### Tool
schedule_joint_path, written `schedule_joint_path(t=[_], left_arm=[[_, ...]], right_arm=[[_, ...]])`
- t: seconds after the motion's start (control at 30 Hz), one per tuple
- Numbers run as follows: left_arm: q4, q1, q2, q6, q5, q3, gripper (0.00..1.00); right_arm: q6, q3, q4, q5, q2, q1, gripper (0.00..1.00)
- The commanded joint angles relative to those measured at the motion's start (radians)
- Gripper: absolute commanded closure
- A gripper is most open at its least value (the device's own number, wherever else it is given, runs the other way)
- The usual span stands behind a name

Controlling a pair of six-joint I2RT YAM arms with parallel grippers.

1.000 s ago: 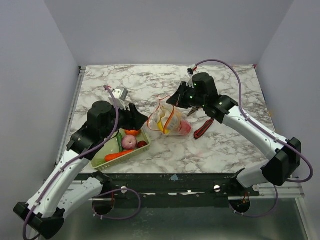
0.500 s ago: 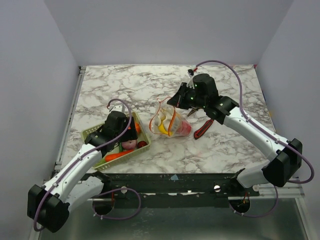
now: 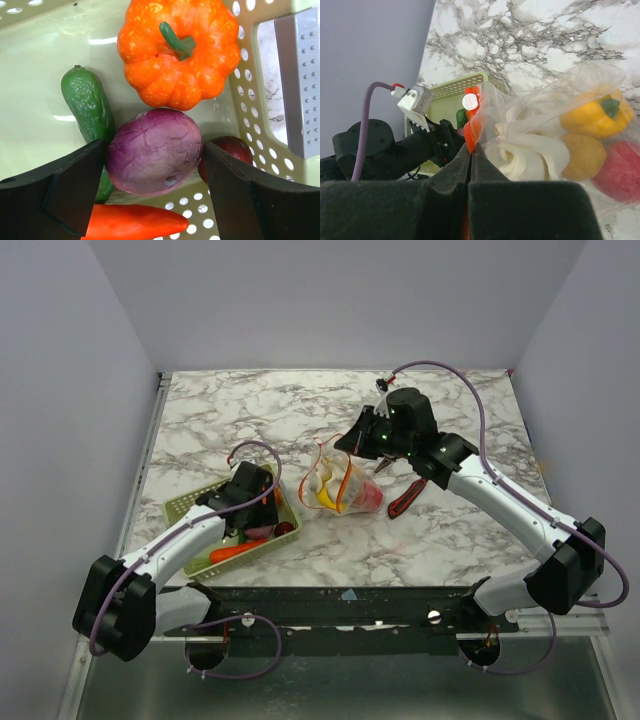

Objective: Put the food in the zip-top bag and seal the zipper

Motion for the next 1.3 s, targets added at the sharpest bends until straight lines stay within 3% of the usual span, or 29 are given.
schedule_joint_path(t=[0.0, 0.1, 0.27, 0.4, 0.53, 0.7, 0.77, 0.97, 1.27], left_arm=[[0.031, -0.007, -0.031, -0.027, 0.004, -0.027, 0.24], [0.026, -0.006, -0.057, -0.019, -0.004, -0.028, 0.37], [0.011, -0.006, -0.177, 0.020, -0.014, 0.024, 0.75], [0.007, -0.005, -0.257, 0.044, 0.034, 0.093, 0.91], [0.038, -0.005, -0.330, 0.075, 0.227, 0.158, 0.95], [0.332, -0.006, -0.434, 0.051, 0.625, 0.120, 0.95], [0.424, -0.007, -0.430, 0.008, 0.720, 0.115, 0.95], [0.479, -0.013, -0.307, -0.050, 0.787, 0.143, 0.95], [0.468, -0.032, -0.140, -0.097, 0.703, 0.136, 1.00]], right_arm=[[0.005, -0.013, 0.032, -0.018, -0.029, -0.004, 1.00], [0.008, -0.022, 0.040, -0.021, -0.027, -0.004, 1.00], [0.010, -0.024, 0.044, -0.032, -0.021, -0.003, 1.00], [0.012, -0.028, 0.048, -0.034, -0.022, -0.003, 1.00], [0.015, -0.020, 0.048, -0.046, -0.018, -0.003, 1.00], [0.029, -0.033, 0.067, -0.064, -0.031, -0.002, 1.00], [0.032, -0.026, 0.068, -0.071, -0.028, -0.003, 1.00], [0.060, -0.030, 0.106, -0.117, -0.029, -0.004, 1.00], [0.124, -0.042, 0.174, -0.175, -0.024, -0.003, 1.00]])
